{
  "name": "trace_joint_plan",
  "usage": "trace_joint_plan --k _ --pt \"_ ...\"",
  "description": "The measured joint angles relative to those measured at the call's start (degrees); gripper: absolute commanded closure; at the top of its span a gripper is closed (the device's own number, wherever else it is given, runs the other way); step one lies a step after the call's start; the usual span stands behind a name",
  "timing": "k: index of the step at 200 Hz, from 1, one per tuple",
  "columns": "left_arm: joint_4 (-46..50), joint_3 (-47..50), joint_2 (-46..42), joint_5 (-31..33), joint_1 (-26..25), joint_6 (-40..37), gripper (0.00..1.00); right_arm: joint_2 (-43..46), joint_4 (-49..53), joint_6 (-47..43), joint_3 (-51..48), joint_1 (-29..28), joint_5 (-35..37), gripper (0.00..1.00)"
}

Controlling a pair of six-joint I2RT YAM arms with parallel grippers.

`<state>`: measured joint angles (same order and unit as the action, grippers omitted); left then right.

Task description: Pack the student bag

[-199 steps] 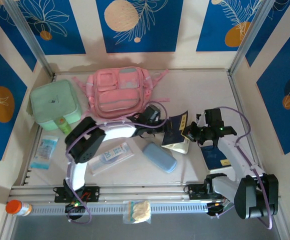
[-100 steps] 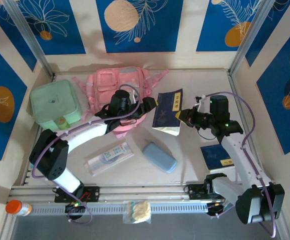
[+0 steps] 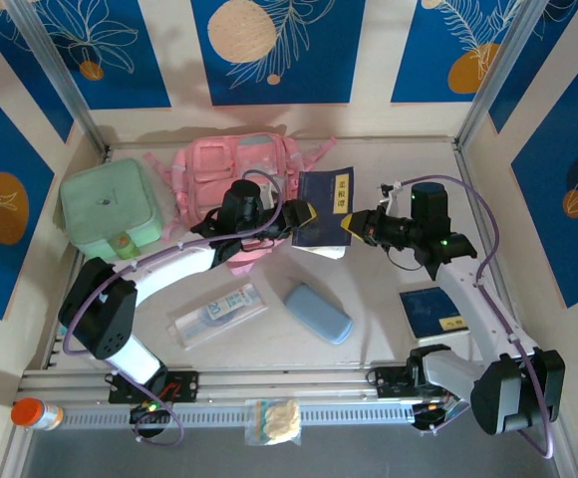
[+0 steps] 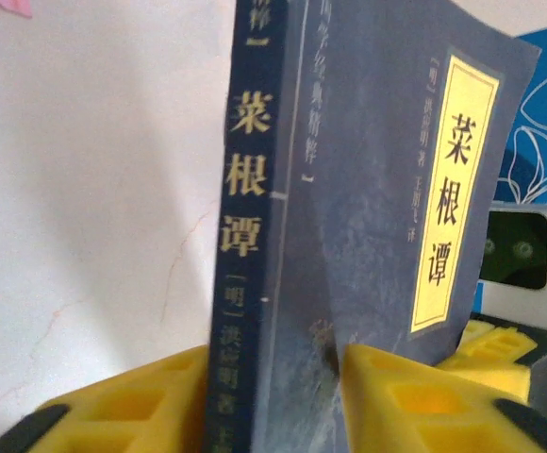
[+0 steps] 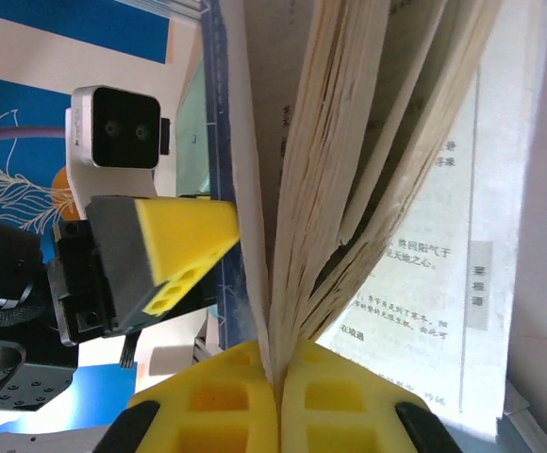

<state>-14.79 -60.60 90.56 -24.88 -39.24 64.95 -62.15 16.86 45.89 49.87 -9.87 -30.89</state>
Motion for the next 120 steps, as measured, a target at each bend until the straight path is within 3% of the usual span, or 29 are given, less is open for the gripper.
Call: trace_joint_plan --k 32,43,54,59,83,120 --pt "0.4 0.0 -1.2 0.0 0.0 -0.1 1.00 0.0 -0.1 -0.3 -0.5 0.0 0.3 0.80" --pt "0.5 0.0 -1.8 0.0 0.0 -0.4 1.00 0.0 0.3 -1.1 -0.5 0.0 0.5 0.72" --pt "0.7 0.0 -2.7 0.1 0.0 -0.5 1.00 0.1 0.9 -1.4 -0.6 -0.1 0.7 0.53" --pt "0.7 0.0 -3.1 0.1 -0.1 -0.5 1.00 0.2 1.2 -1.6 -0.7 -0.2 0.8 0.39" --pt "0.7 0.0 -5.2 0.7 -0.2 -0.5 1.00 1.1 3.4 -2.3 -1.1 0.3 0.9 0.00" --pt "0.7 -0.2 -8.3 1.4 -2.1 -0.3 1.00 2.3 1.5 0.5 -3.5 1.7 -4.0 0.01"
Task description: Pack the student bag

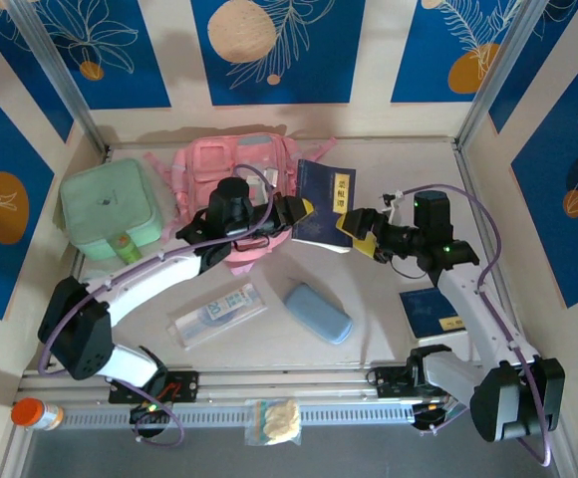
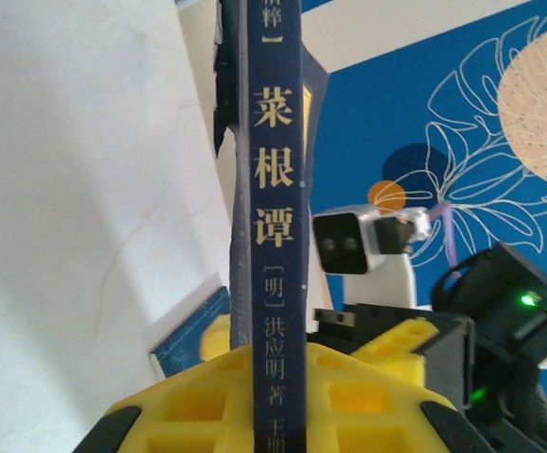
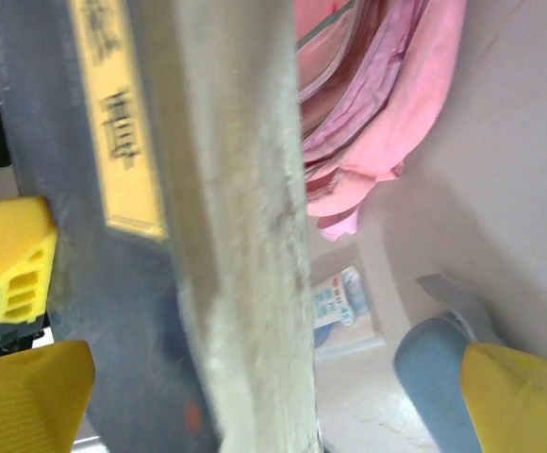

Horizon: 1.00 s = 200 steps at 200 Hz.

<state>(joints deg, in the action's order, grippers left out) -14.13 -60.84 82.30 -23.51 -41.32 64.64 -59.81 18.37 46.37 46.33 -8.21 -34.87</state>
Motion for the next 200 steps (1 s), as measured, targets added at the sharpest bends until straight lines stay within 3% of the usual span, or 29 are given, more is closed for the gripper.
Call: trace_joint_plan --k 40,56,80,97,158,183,200 --pt "0.0 -1.9 -0.9 1.4 -2.5 0.0 1.00 0.5 -9.9 7.3 -2.2 -1.2 -6.8 0.00" --pt "0.0 -2.1 -1.2 2.3 -2.8 -0.1 1.00 0.8 -13.3 9.9 -2.2 -1.5 -8.6 0.04" --pt "1.4 -2.3 -1.3 4.6 -2.8 -0.9 1.00 2.8 -17.4 13.2 -2.2 -1.6 -9.8 0.20" --pt "2.9 -2.3 -1.6 5.9 -2.8 -1.7 1.00 4.3 -17.6 13.3 -2.2 -1.6 -9.5 0.39" --pt "6.8 -2.5 -2.0 8.6 -2.7 -5.3 1.00 2.7 -9.5 8.7 0.5 -2.0 -7.2 0.86" --pt "8.5 -2.6 -2.0 9.7 -2.6 -7.9 0.61 0.8 -7.1 7.5 1.3 -2.4 -6.7 0.97" --pt "10.9 -2.6 -2.0 10.3 -2.3 -10.2 0.52 0.6 -4.7 6.1 2.3 -2.4 -5.6 0.98"
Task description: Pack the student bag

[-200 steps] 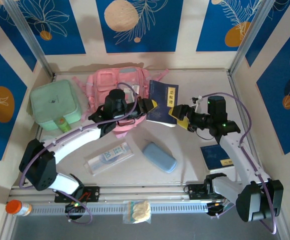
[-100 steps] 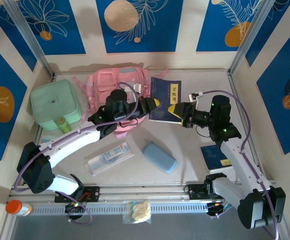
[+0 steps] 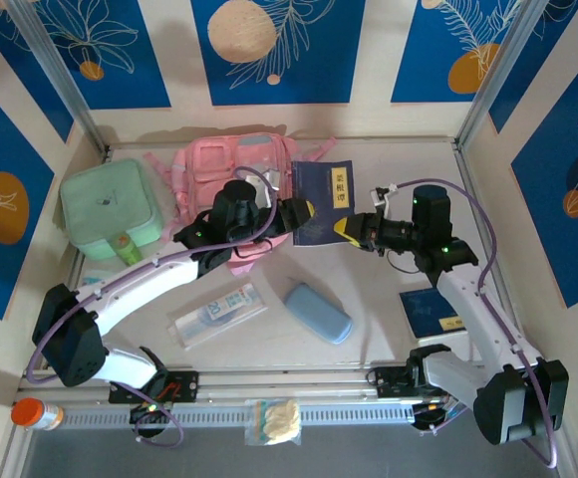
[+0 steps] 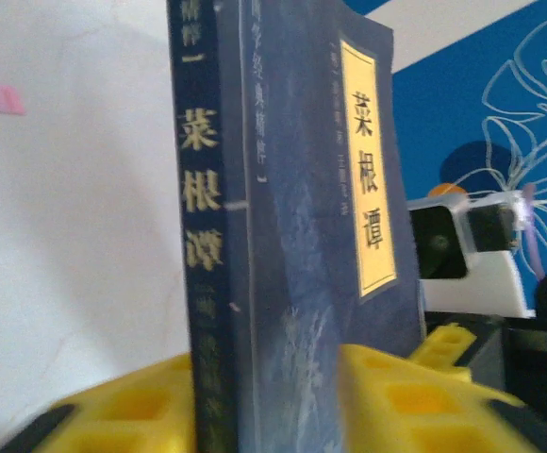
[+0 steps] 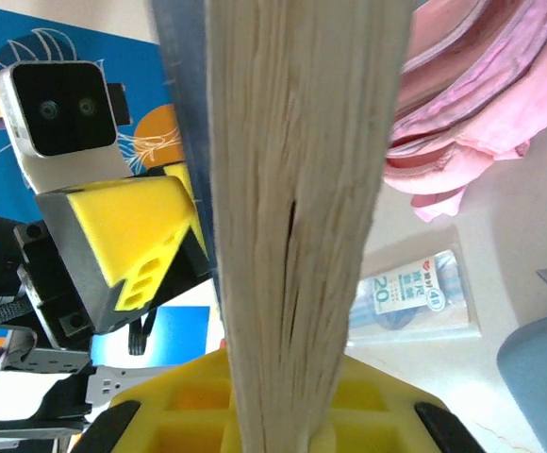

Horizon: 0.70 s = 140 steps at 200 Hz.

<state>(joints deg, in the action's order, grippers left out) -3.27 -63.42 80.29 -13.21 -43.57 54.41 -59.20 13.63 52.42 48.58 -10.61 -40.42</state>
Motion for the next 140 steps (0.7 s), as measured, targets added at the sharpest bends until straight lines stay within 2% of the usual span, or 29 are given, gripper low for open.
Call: trace_joint_plan --k 10,34,68,92,140 --pt "1.9 0.0 -0.1 0.3 0.5 -2.8 0.46 0.0 2.7 -1.3 1.3 0.0 1.3 0.99" --pt "9.0 -1.0 -0.7 1.7 3.9 -11.5 0.39 0.0 7.8 -4.6 3.9 0.2 5.0 0.99" --pt "21.7 -6.5 1.2 10.6 8.0 -29.8 0.32 0.0 13.2 -6.9 4.0 2.0 8.9 1.00" --pt "26.4 -9.9 6.3 16.2 8.7 -42.2 0.27 0.1 13.9 -7.5 2.8 3.3 10.3 1.00" --pt "30.3 -15.4 19.7 20.8 10.2 -58.5 0.23 -1.1 14.6 -7.5 2.1 5.1 10.5 1.00"
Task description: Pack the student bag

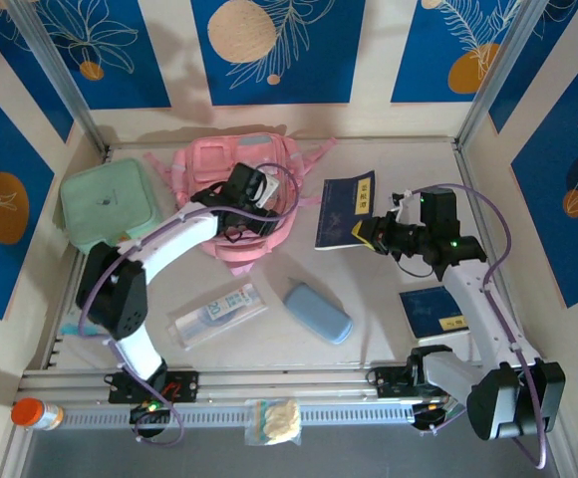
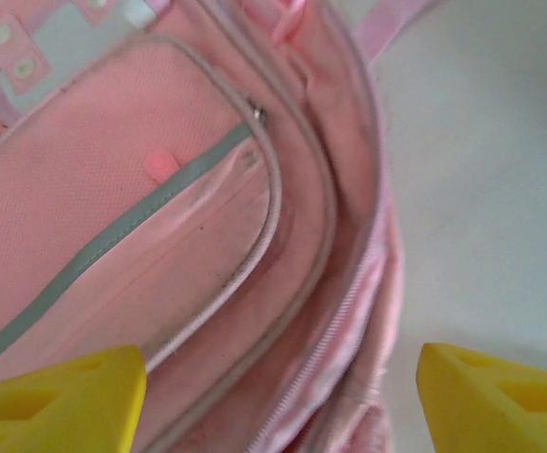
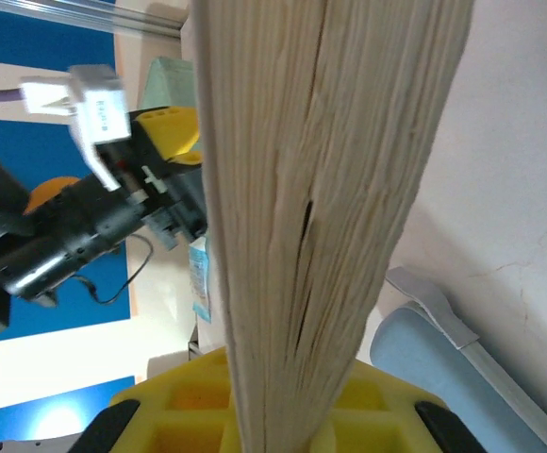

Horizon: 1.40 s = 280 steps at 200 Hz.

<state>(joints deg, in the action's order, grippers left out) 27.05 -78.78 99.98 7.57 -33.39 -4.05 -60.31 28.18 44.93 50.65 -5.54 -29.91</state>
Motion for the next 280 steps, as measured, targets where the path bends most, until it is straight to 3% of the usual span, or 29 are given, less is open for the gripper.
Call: trace_joint_plan --k 48,83,101,140,169,241,280 --pt "1.9 -7.4 10.4 0.5 2.2 -6.5 0.24 -3.0 -0.9 0.1 -0.3 0.2 0.0 1.00" --pt "1.7 -8.9 13.8 1.9 2.8 -7.5 0.32 -4.0 -1.2 0.4 -0.8 0.5 0.0 1.00" --pt "1.2 -9.2 14.3 2.0 3.3 -7.6 0.42 -4.2 -1.4 0.4 -0.8 0.7 0.0 1.00" --pt "1.8 -12.4 15.5 0.0 4.3 -7.9 0.84 -4.8 -1.6 0.4 -0.8 1.3 -0.1 1.00" --pt "2.3 -15.1 15.8 -0.1 5.0 -8.3 1.00 -4.8 -1.6 0.4 -0.8 1.8 -0.1 1.00" --pt "8.1 -18.8 10.4 -2.9 5.6 -2.6 1.00 -7.1 -1.5 -1.3 -0.8 2.4 -2.4 1.00" --pt "14.3 -26.6 8.5 -3.5 5.6 -0.3 1.00 -9.4 -3.6 -0.7 -0.9 0.0 -3.9 1.00"
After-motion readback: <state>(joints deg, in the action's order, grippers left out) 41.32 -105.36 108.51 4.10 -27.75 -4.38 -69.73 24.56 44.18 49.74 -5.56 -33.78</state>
